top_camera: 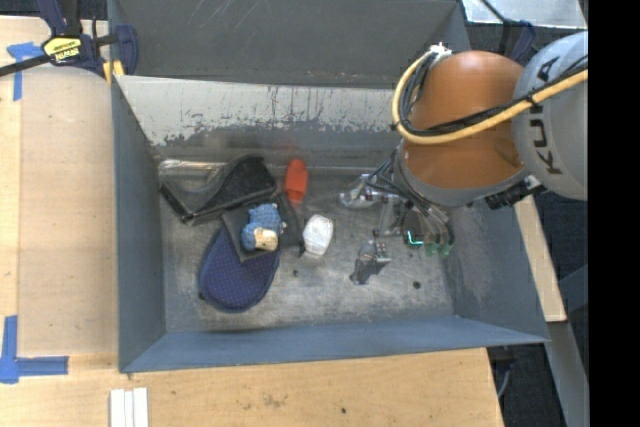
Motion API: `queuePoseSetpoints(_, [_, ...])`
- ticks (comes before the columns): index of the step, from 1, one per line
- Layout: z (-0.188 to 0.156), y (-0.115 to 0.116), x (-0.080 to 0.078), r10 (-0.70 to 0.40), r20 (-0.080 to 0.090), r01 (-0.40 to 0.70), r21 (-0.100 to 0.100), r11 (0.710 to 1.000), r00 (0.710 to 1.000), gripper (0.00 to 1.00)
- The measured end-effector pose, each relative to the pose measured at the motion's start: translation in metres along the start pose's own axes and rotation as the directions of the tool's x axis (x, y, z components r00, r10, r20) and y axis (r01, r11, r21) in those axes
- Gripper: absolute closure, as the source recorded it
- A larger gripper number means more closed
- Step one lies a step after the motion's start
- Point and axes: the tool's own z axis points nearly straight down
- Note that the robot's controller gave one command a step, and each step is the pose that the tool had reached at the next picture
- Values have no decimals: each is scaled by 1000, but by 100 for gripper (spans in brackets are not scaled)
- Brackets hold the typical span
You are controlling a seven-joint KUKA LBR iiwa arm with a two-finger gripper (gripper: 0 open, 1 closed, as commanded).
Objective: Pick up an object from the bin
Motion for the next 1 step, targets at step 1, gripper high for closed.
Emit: queuePoseSetpoints(1, [108,47,-59,-55,13,55,-1,998,998,0])
